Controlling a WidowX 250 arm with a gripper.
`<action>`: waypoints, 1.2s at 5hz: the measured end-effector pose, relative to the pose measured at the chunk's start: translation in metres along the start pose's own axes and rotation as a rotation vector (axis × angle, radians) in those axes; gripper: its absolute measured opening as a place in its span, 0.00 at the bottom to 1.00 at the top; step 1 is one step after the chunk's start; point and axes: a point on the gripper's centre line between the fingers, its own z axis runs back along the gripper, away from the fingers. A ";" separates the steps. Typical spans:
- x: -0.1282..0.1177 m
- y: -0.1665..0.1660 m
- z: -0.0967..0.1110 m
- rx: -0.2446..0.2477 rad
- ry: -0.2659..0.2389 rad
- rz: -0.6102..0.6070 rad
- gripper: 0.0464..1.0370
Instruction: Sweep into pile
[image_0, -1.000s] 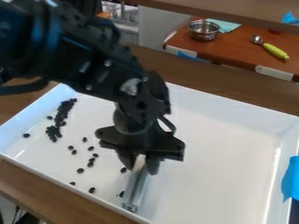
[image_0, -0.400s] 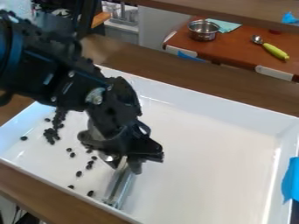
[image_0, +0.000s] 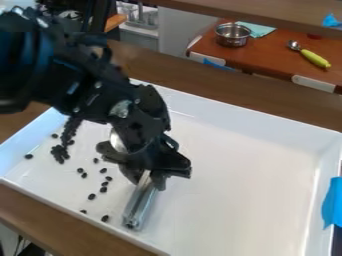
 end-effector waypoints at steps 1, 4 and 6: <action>0.004 0.009 -0.001 0.024 0.002 0.004 0.33; 0.010 0.060 -0.001 0.043 0.001 0.026 0.33; 0.026 0.083 -0.011 0.055 -0.064 0.056 0.33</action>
